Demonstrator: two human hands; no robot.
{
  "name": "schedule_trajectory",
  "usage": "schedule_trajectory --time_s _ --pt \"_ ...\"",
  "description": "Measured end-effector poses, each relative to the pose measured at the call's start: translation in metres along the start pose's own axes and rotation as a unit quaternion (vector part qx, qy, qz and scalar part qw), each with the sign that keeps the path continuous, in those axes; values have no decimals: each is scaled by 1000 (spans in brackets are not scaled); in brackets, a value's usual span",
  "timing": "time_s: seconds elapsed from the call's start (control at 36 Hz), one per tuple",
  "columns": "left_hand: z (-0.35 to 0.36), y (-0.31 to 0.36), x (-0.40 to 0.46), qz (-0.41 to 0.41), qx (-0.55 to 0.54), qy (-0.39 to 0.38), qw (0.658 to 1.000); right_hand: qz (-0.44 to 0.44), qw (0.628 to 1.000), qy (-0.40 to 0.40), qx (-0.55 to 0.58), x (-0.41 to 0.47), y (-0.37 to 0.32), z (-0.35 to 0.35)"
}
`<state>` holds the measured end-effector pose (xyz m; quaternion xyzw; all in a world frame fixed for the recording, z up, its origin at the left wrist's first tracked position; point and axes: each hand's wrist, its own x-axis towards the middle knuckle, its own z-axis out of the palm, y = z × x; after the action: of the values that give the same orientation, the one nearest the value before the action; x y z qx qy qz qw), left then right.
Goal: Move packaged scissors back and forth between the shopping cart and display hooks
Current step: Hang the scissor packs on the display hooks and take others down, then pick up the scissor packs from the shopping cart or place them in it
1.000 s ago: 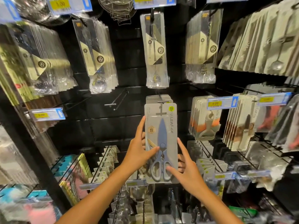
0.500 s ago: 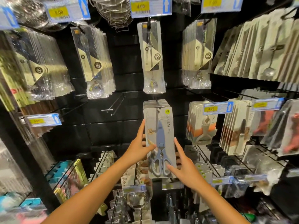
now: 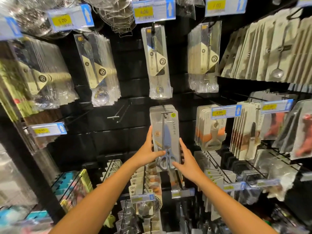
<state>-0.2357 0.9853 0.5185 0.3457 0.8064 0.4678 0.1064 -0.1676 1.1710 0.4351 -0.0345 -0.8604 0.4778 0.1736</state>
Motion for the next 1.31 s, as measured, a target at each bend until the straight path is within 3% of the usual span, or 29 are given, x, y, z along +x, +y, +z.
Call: schedule_trajectory --time_s 0.17,0.28,0.44,0.58,0.81,0.92,1.17,1.31 --pt "-8 -21 -28 -29 102 26 994 0 999 21 -30 -22 4 -4" --pt "-19 -53 -61 9 212 24 977 -46 997 2 -64 -43 7 2" --pt "-43 -102 -125 40 316 45 947 -150 978 -92 -112 -63 -10 39" --pt "-46 -137 -211 -4 333 74 940 -222 945 -202 -134 -69 -26 97" --pt "-66 -194 -399 -236 377 100 890 -292 873 -383 -73 -108 -55 248" --pt "-71 -203 -488 -298 336 149 881 -302 840 -444 -74 -135 -76 317" --pt "-76 -203 -639 -439 316 242 805 -327 720 -589 -166 -190 -137 439" --pt "-84 -226 -718 -515 287 235 773 -337 678 -623 -199 -219 -173 511"
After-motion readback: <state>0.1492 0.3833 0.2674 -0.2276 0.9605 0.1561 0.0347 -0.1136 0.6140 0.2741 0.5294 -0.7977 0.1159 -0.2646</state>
